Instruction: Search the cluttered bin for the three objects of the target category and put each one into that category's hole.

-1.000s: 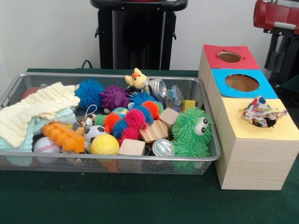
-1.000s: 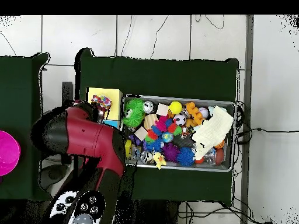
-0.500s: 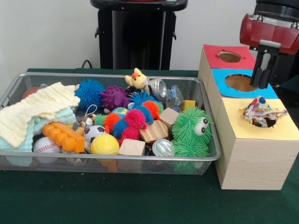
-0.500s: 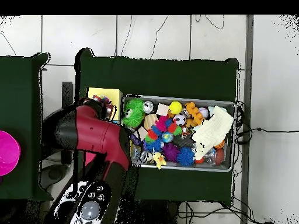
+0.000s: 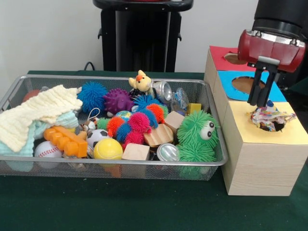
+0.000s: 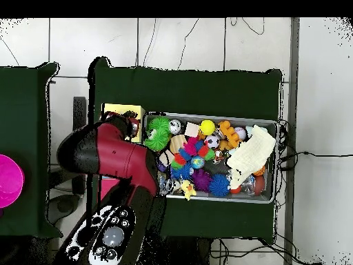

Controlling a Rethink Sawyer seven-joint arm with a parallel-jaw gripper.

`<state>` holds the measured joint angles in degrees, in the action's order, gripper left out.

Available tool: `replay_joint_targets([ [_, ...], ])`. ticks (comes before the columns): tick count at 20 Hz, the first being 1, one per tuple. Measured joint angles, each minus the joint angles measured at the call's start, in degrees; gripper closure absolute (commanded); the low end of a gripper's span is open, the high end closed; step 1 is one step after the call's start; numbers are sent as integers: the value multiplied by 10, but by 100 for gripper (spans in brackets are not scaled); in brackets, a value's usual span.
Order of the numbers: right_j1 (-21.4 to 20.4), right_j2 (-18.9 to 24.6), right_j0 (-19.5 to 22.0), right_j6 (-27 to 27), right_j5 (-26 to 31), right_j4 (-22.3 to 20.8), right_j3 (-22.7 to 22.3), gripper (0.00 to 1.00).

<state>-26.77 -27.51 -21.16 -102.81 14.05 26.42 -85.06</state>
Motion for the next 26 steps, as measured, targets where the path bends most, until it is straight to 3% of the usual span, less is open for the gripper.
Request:
replay_joint_targets([
  [12,30,0,-8,0,-1,0,0,100],
  [26,36,-3,-27,0,-1,0,0,100],
])
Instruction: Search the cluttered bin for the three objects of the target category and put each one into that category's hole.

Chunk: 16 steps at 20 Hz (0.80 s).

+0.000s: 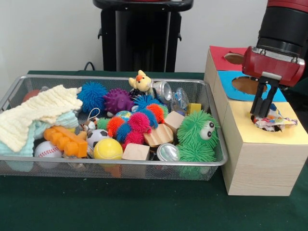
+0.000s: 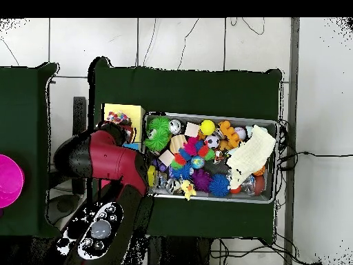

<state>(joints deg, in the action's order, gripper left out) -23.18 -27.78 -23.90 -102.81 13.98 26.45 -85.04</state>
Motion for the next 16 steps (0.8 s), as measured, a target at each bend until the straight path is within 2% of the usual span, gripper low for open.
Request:
replay_joint_targets([
  [16,23,-3,-5,0,-21,7,5,100],
])
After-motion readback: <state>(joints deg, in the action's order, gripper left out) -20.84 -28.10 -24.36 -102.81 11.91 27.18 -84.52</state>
